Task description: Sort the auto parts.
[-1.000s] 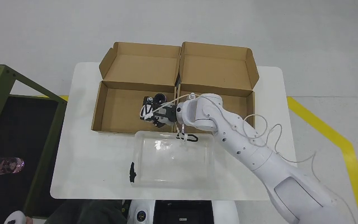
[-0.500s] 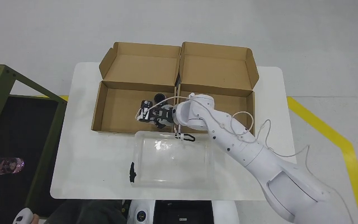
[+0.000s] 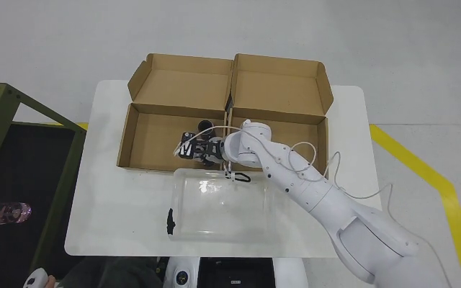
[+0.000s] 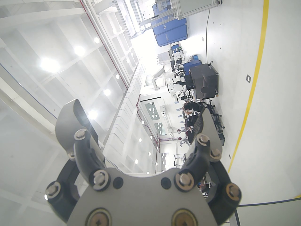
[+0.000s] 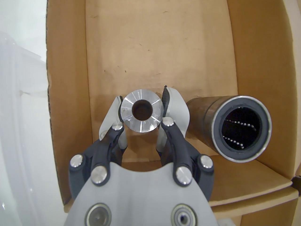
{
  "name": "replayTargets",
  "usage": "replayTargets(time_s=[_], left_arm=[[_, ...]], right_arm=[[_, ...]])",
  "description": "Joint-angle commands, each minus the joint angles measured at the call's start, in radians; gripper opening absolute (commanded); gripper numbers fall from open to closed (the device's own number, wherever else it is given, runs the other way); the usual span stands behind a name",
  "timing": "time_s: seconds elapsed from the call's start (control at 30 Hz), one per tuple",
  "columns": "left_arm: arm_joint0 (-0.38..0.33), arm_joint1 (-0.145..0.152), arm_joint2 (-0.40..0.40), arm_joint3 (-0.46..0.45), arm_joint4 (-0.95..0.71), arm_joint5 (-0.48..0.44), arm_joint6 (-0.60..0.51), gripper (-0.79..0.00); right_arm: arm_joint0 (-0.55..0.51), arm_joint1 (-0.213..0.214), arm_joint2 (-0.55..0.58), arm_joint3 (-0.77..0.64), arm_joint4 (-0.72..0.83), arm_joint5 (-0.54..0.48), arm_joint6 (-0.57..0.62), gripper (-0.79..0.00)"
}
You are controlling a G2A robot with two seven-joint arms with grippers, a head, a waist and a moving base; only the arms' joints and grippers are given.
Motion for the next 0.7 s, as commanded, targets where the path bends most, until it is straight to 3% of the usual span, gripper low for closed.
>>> replayTargets(time_s=[0.0, 0.13, 0.4, 0.67], left_arm=[[0.0, 0.0, 0.0, 0.0, 0.0, 0.0, 0.0, 0.0], [0.0, 0.0, 0.0, 0.0, 0.0, 0.0, 0.0, 0.0], [0.0, 0.0, 0.0, 0.0, 0.0, 0.0, 0.0, 0.0], [0.0, 0.0, 0.0, 0.0, 0.0, 0.0, 0.0, 0.0]], right_arm=[[-0.001, -0.002, 0.002, 0.001, 0.005, -0.004, 0.0, -0.523], [-0.002, -0.002, 0.014, -0.01, 0.007, -0.015, 0.008, -0.459], [-0.025, 0.022, 0.075, -0.1, -0.004, -0.049, 0.005, -0.437], [-0.099, 0.073, 0.189, -0.287, -0.023, -0.114, 0.004, -0.425]])
